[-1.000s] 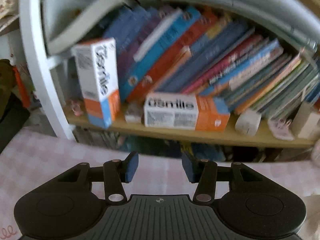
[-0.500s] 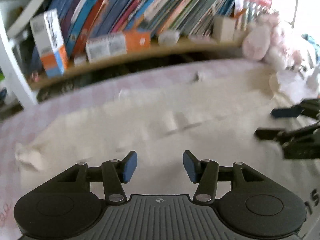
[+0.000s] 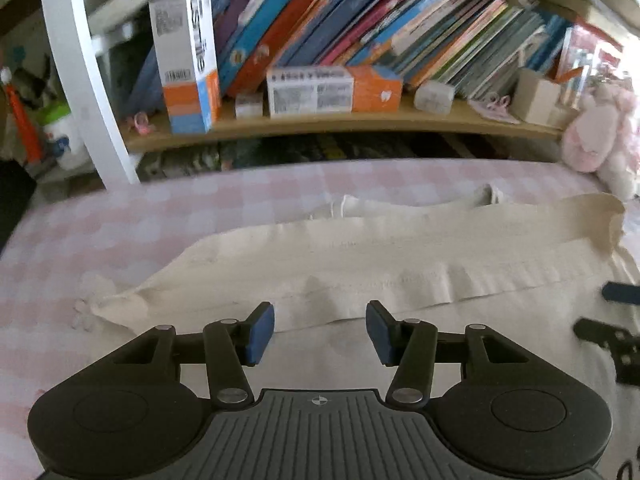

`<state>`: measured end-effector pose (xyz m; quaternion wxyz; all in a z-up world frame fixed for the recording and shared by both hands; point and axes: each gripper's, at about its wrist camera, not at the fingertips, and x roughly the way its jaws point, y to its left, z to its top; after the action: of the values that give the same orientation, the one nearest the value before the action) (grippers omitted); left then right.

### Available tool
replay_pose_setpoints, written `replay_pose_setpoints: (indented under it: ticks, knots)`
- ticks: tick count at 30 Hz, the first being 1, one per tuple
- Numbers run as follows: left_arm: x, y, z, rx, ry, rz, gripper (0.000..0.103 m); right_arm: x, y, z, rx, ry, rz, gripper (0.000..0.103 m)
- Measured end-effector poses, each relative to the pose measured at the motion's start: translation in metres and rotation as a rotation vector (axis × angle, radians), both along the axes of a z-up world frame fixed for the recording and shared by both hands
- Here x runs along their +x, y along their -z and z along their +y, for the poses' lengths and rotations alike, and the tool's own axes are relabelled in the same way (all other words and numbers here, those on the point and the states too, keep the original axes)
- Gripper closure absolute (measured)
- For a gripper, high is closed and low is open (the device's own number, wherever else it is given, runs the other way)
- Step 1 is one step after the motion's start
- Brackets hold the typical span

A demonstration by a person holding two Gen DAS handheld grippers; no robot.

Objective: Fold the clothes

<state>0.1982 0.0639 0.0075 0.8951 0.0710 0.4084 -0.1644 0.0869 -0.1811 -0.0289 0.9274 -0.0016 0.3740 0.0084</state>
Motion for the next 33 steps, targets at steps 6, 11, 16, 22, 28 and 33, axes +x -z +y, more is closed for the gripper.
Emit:
replay_pose_setpoints:
  ticks: [6,11,16,22,28,33]
  knots:
    - [-0.004,0.007,0.046,-0.027,-0.163,0.016,0.084,0.000,0.000,0.000,0.000,-0.002,0.000,0.039]
    - [0.008,0.011,0.069,-0.091,-0.268,0.051,0.084,0.000,0.000,-0.001,0.001,-0.003,0.001,0.039]
    - [0.027,0.017,0.083,-0.170,-0.365,0.076,0.083,0.001,-0.001,-0.001,0.001,-0.001,0.004,0.039]
    - [0.068,0.013,0.103,-0.327,-0.501,0.061,0.103,0.001,-0.002,0.000,0.000,0.007,0.010,0.039]
    - [0.072,-0.011,0.098,-0.363,-0.448,0.004,0.103,0.002,-0.002,-0.001,0.009,0.017,0.014,0.039]
    - [0.038,-0.019,0.067,-0.259,-0.227,-0.030,0.100,0.002,-0.007,-0.012,0.053,0.062,0.019,0.042]
